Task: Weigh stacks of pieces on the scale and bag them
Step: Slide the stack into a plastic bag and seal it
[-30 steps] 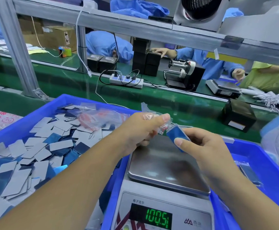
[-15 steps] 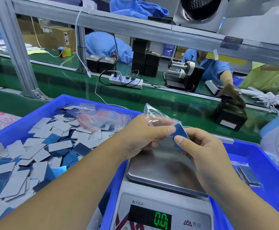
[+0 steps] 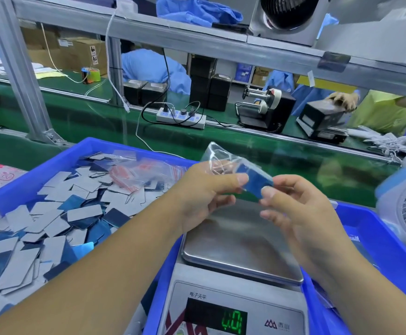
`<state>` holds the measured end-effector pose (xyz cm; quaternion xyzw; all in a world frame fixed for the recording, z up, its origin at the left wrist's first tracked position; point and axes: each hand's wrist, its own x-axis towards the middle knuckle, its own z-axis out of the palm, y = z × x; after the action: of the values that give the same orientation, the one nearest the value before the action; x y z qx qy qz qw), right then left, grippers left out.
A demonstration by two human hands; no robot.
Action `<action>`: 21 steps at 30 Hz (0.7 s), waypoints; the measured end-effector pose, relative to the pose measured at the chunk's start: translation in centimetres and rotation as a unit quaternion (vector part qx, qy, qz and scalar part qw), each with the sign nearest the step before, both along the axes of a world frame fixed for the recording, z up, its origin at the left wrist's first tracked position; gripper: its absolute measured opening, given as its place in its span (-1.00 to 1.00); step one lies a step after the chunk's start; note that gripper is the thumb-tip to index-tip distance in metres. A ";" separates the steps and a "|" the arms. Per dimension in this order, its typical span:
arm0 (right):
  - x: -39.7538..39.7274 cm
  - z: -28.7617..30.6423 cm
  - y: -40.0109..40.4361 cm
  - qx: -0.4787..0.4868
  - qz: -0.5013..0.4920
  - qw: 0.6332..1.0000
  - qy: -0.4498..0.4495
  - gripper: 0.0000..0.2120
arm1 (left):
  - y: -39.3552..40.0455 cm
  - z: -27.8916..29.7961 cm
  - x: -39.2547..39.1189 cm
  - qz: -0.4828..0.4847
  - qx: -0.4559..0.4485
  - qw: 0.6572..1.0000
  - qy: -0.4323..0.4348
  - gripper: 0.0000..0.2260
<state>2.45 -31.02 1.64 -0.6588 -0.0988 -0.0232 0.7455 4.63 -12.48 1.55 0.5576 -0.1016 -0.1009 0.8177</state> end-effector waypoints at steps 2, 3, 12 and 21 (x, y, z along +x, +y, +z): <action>0.1 0.0 -0.1 0.019 -0.017 1.000 -0.006 -0.86 | -0.1 0.2 0.1 0.033 -0.034 0.999 0.013 -0.80; 0.2 -0.1 -0.2 0.019 -0.026 0.999 -0.011 -0.89 | -0.1 0.2 0.1 0.035 -0.031 0.999 0.013 -0.81; -0.5 -0.5 1.0 0.034 -0.042 0.997 -0.049 -0.90 | -2.0 -0.2 -1.3 -0.031 -0.003 1.000 0.000 -0.82; -0.7 0.1 0.6 -0.007 -0.050 0.997 -0.061 -0.93 | -3.0 -0.6 -1.5 0.009 0.024 0.999 -0.020 -0.73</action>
<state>1.74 -30.44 1.73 -0.6652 -0.1108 -0.0998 0.7317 3.13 -15.50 0.97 0.5796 -0.1105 -0.0844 0.8030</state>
